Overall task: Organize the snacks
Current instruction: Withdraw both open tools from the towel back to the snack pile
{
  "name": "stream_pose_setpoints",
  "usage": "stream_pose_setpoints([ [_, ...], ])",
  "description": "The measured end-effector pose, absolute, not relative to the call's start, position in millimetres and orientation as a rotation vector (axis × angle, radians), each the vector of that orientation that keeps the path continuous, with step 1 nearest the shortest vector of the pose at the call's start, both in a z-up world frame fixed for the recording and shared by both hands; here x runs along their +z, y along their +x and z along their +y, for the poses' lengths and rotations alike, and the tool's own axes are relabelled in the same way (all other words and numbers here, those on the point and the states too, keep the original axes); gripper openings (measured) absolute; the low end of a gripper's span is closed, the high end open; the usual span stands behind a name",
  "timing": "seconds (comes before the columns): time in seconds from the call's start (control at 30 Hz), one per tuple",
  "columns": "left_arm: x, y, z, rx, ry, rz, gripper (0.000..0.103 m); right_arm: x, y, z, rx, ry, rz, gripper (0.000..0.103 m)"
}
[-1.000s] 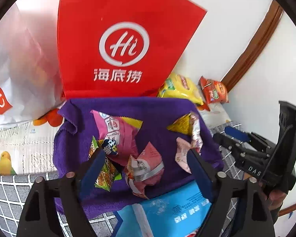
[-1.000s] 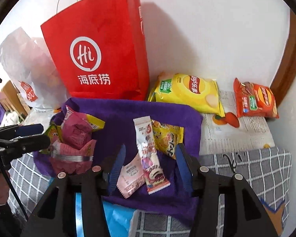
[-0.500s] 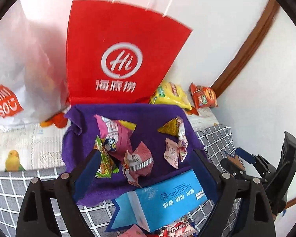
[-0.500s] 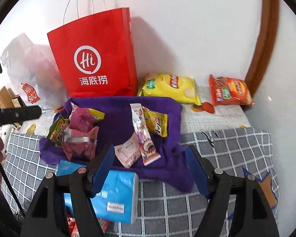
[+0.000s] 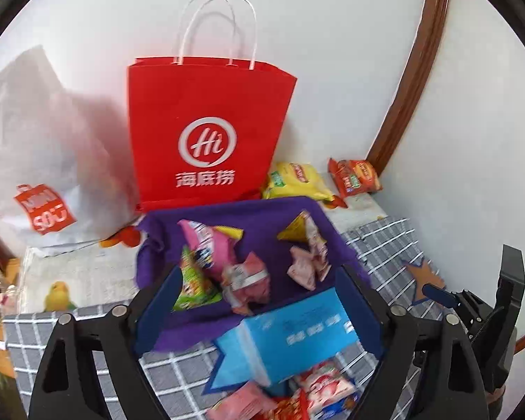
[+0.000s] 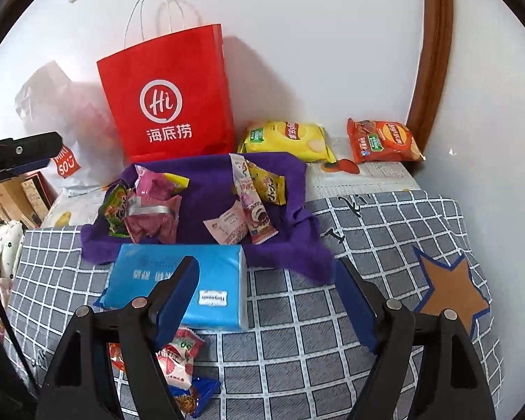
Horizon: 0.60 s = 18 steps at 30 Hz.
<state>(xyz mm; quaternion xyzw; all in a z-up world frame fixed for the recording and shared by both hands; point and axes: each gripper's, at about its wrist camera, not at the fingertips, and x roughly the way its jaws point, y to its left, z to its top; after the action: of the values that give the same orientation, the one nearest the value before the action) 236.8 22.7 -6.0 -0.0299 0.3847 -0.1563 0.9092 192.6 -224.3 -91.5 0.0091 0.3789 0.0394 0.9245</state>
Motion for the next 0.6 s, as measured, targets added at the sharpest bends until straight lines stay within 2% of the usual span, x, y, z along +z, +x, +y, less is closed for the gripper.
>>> stream_pose_setpoints([
  [0.1, -8.4, 222.3, 32.6, -0.305, -0.051, 0.795, 0.082, -104.0, 187.1, -213.7, 0.147, 0.041, 0.832, 0.073],
  [0.37, -35.1, 188.2, 65.8, -0.217, -0.053, 0.836, 0.082, -138.7, 167.8, -177.6, 0.227, 0.028, 0.899, 0.066],
  [0.47, -51.5, 180.5, 79.4, -0.194, -0.07, 0.863, 0.082, -150.9, 166.5, -168.4, 0.251, 0.034, 0.933, 0.057],
  [0.6, -69.5, 172.6, 95.8, -0.167, -0.101, 0.897, 0.082, -163.6, 169.8, -158.2, 0.274, 0.043, 0.963, 0.056],
])
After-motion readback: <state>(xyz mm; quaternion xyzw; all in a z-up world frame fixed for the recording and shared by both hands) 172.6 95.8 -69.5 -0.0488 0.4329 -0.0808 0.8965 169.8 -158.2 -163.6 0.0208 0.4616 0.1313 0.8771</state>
